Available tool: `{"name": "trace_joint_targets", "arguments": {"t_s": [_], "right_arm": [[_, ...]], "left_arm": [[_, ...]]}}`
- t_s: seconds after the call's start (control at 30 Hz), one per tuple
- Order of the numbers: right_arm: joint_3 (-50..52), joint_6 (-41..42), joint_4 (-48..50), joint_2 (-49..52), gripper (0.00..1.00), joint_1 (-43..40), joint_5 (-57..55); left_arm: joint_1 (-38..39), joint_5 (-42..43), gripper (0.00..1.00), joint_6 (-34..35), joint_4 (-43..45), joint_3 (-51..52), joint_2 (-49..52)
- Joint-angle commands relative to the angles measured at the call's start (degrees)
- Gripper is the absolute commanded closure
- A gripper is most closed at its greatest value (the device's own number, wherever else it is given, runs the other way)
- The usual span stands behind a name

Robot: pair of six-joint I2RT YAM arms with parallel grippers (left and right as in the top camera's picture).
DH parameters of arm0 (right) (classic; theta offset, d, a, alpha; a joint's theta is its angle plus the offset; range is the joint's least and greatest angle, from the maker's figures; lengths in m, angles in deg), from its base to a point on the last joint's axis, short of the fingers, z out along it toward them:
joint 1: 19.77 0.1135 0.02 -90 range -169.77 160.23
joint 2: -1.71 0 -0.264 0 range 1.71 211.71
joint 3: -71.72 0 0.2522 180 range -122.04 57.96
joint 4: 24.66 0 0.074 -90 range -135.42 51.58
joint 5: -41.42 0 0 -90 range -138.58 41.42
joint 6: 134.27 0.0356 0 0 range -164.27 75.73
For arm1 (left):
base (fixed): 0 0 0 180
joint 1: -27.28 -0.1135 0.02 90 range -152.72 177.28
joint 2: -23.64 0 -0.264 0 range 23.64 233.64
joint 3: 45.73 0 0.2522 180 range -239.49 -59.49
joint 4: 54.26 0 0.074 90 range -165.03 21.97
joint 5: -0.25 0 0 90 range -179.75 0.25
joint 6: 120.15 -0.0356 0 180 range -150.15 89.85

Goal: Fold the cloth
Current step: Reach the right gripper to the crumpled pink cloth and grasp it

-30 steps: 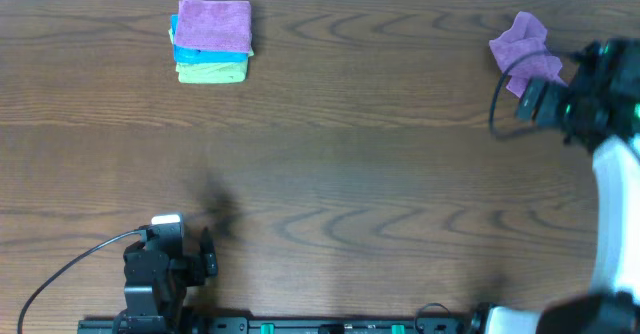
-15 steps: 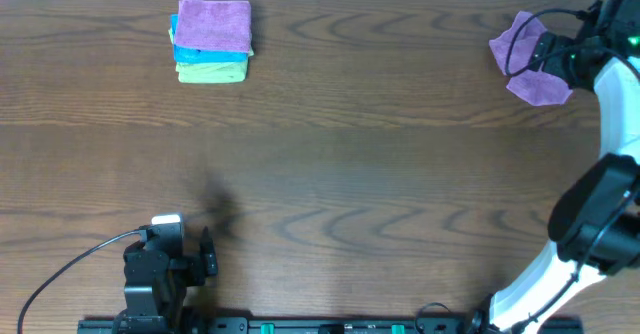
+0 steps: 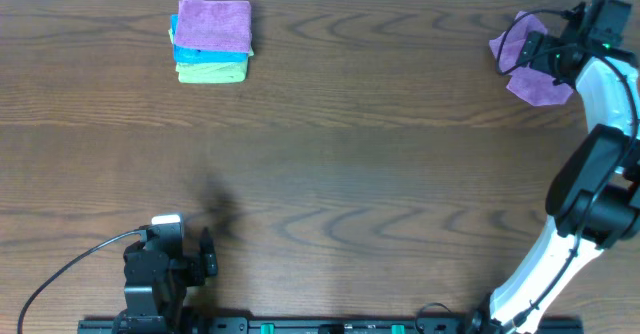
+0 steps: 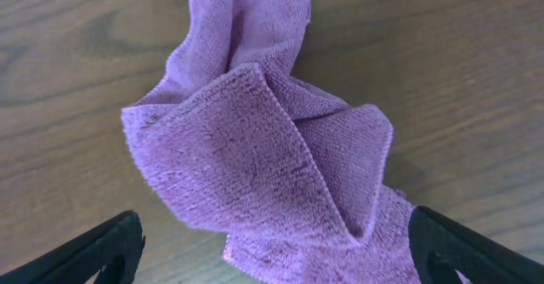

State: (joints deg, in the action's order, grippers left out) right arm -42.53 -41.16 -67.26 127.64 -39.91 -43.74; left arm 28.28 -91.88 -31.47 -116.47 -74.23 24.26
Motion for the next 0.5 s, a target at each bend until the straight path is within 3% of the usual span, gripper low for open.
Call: {"name": "trace_joint_targets", "arguments": {"t_s": [0.0, 0.3, 0.47], "right_arm": [[-1.1, -0.8, 1.4, 1.7, 0.05, -0.5, 1.1], [-1.1, -0.5, 4.6, 6.2, 0.20, -0.5, 1.7], [-1.1, -0.4, 4.6, 7.0, 0.46, -0.5, 2.3]], "left_arm": [[0.3, -1.3, 0.05, -0.4, -3.6, 0.5, -0.4], [0.3, -1.3, 0.05, -0.4, -3.6, 0.5, -0.4], [0.3, -1.3, 0.04, -0.4, -3.6, 0.5, -0.4]]}}
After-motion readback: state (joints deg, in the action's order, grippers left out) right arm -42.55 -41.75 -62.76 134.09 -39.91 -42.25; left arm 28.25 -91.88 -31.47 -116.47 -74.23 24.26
